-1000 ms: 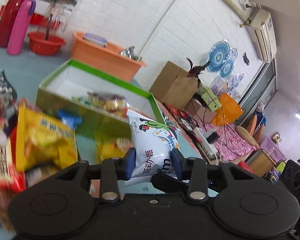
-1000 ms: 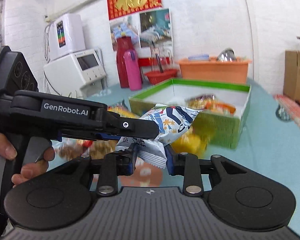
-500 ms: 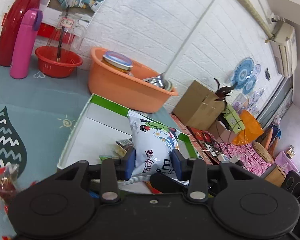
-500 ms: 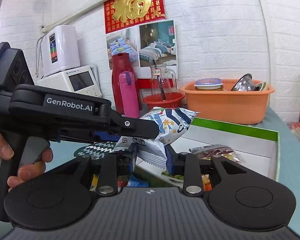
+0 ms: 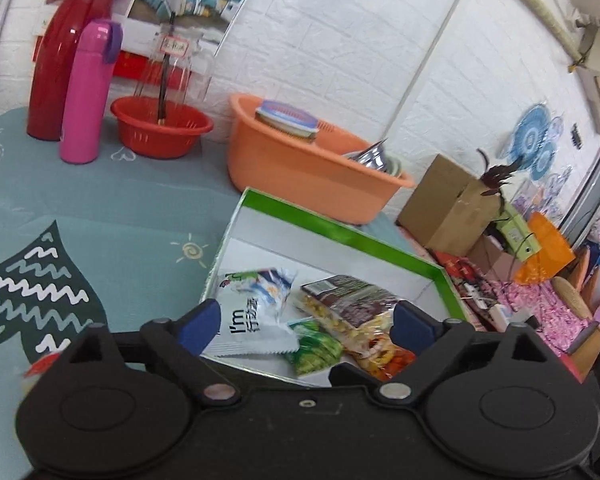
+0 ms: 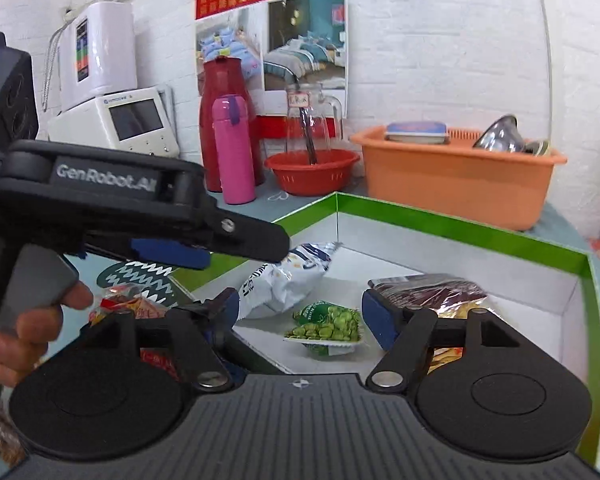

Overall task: Organize snacks
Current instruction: 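Grasp the yellow cake pack with the left gripper, then carry the yellow cake pack into the green box and release it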

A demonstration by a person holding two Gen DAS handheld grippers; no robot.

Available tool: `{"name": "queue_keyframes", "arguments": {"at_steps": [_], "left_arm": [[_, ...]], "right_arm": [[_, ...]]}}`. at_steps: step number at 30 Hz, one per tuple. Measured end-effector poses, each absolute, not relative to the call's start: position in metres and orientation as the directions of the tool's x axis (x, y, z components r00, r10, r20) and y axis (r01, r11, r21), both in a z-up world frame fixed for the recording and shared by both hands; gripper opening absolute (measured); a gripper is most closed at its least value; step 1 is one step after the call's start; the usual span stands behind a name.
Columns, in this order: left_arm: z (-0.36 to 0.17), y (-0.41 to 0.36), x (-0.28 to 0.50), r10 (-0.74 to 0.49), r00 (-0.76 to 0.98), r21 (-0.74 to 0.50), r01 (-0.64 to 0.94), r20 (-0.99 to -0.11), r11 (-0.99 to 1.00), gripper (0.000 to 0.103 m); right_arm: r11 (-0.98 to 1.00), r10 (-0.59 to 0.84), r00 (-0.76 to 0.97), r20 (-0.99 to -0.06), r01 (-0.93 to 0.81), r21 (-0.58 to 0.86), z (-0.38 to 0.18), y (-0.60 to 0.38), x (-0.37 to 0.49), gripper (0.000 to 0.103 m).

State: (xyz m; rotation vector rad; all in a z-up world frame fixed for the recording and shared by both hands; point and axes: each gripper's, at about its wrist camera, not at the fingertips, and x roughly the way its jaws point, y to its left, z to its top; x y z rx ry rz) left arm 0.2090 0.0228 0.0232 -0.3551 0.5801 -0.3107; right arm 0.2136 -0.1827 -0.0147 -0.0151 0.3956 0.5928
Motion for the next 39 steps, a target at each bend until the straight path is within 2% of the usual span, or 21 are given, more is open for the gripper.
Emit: {"name": "queue_keyframes", "arguments": {"at_steps": [5, 8, 11, 19, 22, 27, 33, 35, 39], "left_arm": [[0.050, 0.019, 0.162, -0.385, 0.806, -0.396, 0.207, -0.450, 0.895, 0.103], [0.057, 0.015, 0.132, -0.373, 0.815, -0.384, 0.202, -0.445, 0.901, 0.103], [0.052, 0.009, 0.109, -0.420, 0.804, -0.404, 0.248, -0.422, 0.880, 0.103], [0.016, -0.049, 0.126, -0.497, 0.704, -0.378, 0.337, -0.507, 0.862, 0.103], [-0.002, -0.066, 0.147, -0.470, 0.683, -0.354, 0.316, -0.559, 0.880, 0.103], [-0.018, -0.075, 0.165, -0.418, 0.684, -0.308, 0.285, -0.598, 0.908, 0.103], [-0.029, -0.089, 0.166, -0.398, 0.659, -0.227, 0.333, -0.639, 0.915, 0.103], [-0.031, -0.091, 0.162, -0.397, 0.653, -0.212, 0.345, -0.645, 0.914, 0.103], [-0.030, -0.097, 0.146, -0.472, 0.602, -0.254, 0.414, -0.644, 0.874, 0.098]], "right_arm": [[0.835, 0.544, 0.791, -0.280, -0.542, 0.091, 0.013, -0.201, 0.165, 0.103], [0.858, 0.507, 0.817, -0.272, -0.507, 0.077, 0.021, -0.210, 0.137, 0.103], [0.868, 0.491, 0.828, -0.270, -0.490, 0.076, 0.017, -0.227, 0.115, 0.103], [0.909, 0.413, 0.824, -0.388, -0.401, 0.116, -0.026, -0.261, 0.089, 0.103], [0.916, 0.398, 0.814, -0.422, -0.377, 0.138, -0.035, -0.267, 0.094, 0.103], [0.898, 0.429, 0.767, -0.477, -0.417, 0.137, -0.047, -0.260, 0.115, 0.103], [0.883, 0.455, 0.733, -0.505, -0.446, 0.149, -0.054, -0.245, 0.137, 0.103], [0.891, 0.438, 0.733, -0.520, -0.430, 0.146, -0.056, -0.245, 0.137, 0.083], [0.893, 0.432, 0.740, -0.515, -0.432, 0.128, -0.054, -0.257, 0.118, 0.075]]}}
